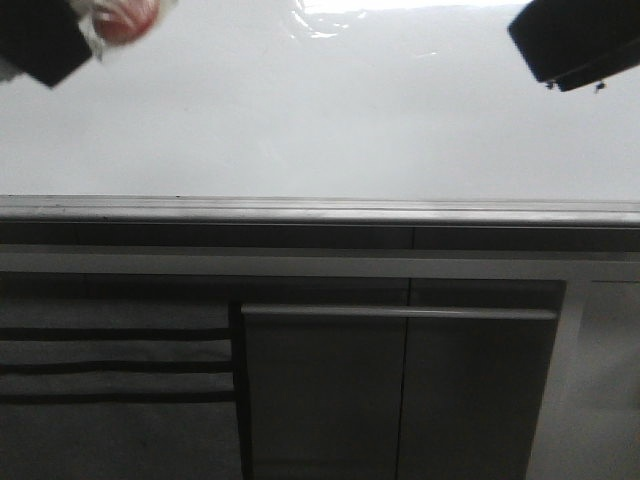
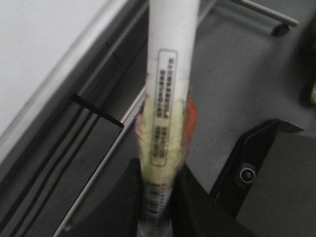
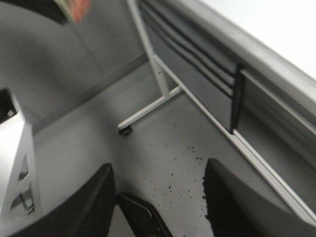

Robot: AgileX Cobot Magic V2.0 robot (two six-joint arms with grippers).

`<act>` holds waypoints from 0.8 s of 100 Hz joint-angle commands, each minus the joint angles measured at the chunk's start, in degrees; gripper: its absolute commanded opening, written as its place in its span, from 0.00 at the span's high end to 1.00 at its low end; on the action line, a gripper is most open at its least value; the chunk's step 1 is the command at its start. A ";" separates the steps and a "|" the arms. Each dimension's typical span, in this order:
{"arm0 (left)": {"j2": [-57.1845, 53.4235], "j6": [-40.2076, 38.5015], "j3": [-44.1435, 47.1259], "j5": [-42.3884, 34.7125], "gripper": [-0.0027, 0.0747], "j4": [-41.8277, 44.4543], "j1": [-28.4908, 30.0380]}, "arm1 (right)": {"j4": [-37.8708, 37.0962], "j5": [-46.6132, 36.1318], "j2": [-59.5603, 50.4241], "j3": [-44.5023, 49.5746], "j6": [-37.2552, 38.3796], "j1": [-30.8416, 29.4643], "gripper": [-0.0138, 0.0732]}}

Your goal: Write number 0 on whiteboard

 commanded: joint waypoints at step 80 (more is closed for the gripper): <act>4.86 2.03 -1.41 -4.52 0.99 7.88 -9.13 | -22.18 3.54 23.53 -26.77 -7.13 21.51 0.43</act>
